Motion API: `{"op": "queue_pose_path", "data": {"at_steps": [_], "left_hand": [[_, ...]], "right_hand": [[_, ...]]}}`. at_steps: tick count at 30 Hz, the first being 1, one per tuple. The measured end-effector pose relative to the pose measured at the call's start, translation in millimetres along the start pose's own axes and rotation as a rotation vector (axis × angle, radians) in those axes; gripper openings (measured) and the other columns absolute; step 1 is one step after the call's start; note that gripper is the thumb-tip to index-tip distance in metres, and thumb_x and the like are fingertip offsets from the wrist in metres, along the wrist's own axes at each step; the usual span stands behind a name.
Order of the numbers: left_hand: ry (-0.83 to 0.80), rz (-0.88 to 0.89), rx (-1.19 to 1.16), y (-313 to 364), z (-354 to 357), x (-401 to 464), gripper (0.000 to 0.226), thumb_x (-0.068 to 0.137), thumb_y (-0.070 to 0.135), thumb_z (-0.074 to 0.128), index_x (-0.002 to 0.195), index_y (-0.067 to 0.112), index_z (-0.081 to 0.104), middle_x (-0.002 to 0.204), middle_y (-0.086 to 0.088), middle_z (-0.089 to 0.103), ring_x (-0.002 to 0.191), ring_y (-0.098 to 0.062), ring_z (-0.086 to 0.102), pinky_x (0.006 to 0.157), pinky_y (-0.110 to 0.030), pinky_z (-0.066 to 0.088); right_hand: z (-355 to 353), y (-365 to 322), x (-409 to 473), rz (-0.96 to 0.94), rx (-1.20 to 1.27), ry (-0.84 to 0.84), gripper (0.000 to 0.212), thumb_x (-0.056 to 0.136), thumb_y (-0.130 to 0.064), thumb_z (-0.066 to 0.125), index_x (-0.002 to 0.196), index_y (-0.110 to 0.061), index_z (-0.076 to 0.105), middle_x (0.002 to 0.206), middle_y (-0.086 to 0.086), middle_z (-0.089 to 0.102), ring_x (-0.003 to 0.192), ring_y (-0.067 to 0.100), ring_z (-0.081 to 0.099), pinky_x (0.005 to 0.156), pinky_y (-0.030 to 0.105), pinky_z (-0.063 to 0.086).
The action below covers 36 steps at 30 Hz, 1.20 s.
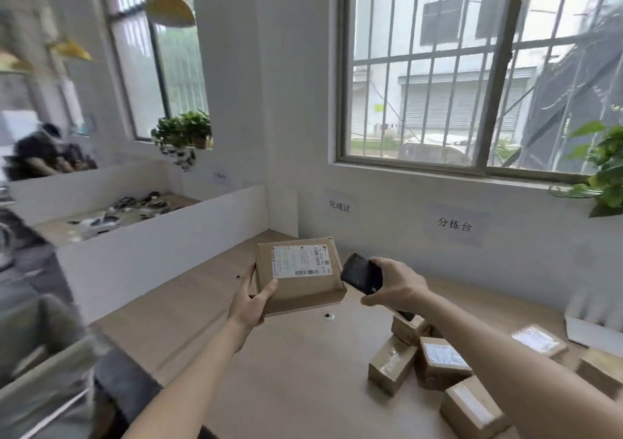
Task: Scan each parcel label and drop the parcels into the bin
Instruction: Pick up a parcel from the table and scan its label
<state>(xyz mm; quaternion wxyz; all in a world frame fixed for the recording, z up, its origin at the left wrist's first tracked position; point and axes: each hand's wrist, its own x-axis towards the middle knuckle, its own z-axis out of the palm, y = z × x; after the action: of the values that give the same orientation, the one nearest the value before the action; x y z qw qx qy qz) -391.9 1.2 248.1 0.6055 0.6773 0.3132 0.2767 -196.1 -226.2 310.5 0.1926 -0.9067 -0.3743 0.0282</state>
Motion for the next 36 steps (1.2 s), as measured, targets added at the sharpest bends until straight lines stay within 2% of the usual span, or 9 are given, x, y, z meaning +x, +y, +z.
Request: {"op": "queue_pose_path", "data": {"at_steps": [4,8,11,15,19,23,27,32,36], "left_hand": [[0.109,-0.026,-0.025,-9.6,-92.0,10.5,0.063,0.084,0.048,0.073,0.135,0.060,0.038,0.119,0.003,0.068,0.102,-0.021,0.068,0.083,-0.043,0.059],[0.227,-0.008,0.004,-17.8,-185.8,17.8,0.079,0.071,0.061,0.072,0.141,0.055,0.036,0.134,0.006,0.060,0.117,-0.023,0.060,0.100,-0.048,0.051],[0.315,-0.046,-0.033,-32.5,-261.2,24.7,0.087,0.060,0.072,0.076,0.137,0.061,0.037,0.134,0.007,0.059,0.120,-0.024,0.058,0.097,-0.047,0.053],[0.364,-0.030,-0.054,-40.2,-336.9,16.0,0.067,0.086,0.049,0.072,0.143,0.049,0.037,0.135,0.008,0.057,0.123,-0.019,0.055,0.098,-0.036,0.048],[0.502,-0.080,-0.007,-60.0,-420.7,3.8,0.073,0.088,0.049,0.069,0.150,0.044,0.032,0.139,0.007,0.053,0.128,-0.021,0.050,0.111,-0.045,0.040],[0.608,-0.101,-0.008,-75.9,-488.8,-4.6,0.071,0.091,0.045,0.067,0.151,0.041,0.030,0.139,0.005,0.052,0.125,-0.021,0.051,0.102,-0.038,0.042],[0.672,-0.132,-0.054,-90.1,-535.9,-3.0,0.068,0.093,0.042,0.066,0.151,0.041,0.031,0.128,0.001,0.058,0.107,-0.018,0.057,0.088,-0.038,0.050],[0.735,-0.171,-0.082,-113.3,-591.0,17.6,0.068,0.093,0.045,0.064,0.150,0.048,0.027,0.136,0.002,0.050,0.120,-0.026,0.052,0.094,-0.050,0.049],[0.768,-0.196,-0.046,-136.4,-635.1,57.1,0.069,0.095,0.042,0.061,0.153,0.043,0.023,0.146,-0.003,0.045,0.114,-0.021,0.048,0.089,-0.042,0.047]], "right_hand": [[34.8,-80.9,34.6,-0.102,0.010,-0.065,0.065,0.062,-0.045,0.086,0.120,-0.036,0.059,0.109,-0.013,0.066,0.100,0.015,0.062,0.081,0.033,0.053],[70.8,-169.1,66.7,-0.197,0.014,-0.100,0.063,0.061,-0.047,0.085,0.118,-0.037,0.059,0.106,-0.013,0.066,0.099,0.015,0.062,0.077,0.032,0.052],[101.4,-242.2,86.3,-0.279,0.026,-0.134,0.059,0.062,-0.047,0.085,0.113,-0.037,0.058,0.103,-0.014,0.065,0.097,0.015,0.061,0.071,0.030,0.047],[135.9,-321.9,100.0,-0.350,0.043,-0.154,0.055,0.065,-0.046,0.085,0.110,-0.039,0.054,0.103,-0.014,0.062,0.097,0.016,0.058,0.064,0.029,0.040],[178.1,-405.0,110.1,-0.450,0.063,-0.182,0.064,0.064,-0.049,0.085,0.119,-0.036,0.055,0.107,-0.011,0.064,0.099,0.019,0.060,0.070,0.031,0.044],[218.5,-477.6,115.3,-0.546,0.085,-0.228,0.064,0.066,-0.048,0.086,0.120,-0.035,0.055,0.110,-0.009,0.064,0.101,0.019,0.060,0.074,0.033,0.048],[255.5,-535.9,128.3,-0.625,0.081,-0.281,0.060,0.067,-0.044,0.085,0.120,-0.034,0.057,0.108,-0.009,0.065,0.096,0.018,0.059,0.069,0.032,0.045],[306.9,-595.1,163.5,-0.694,0.090,-0.323,0.061,0.068,-0.043,0.085,0.122,-0.029,0.059,0.110,-0.006,0.066,0.099,0.019,0.061,0.070,0.031,0.047],[352.2,-640.8,208.2,-0.736,0.087,-0.354,0.060,0.068,-0.044,0.084,0.120,-0.028,0.059,0.106,-0.006,0.065,0.096,0.018,0.061,0.061,0.027,0.043]]}}
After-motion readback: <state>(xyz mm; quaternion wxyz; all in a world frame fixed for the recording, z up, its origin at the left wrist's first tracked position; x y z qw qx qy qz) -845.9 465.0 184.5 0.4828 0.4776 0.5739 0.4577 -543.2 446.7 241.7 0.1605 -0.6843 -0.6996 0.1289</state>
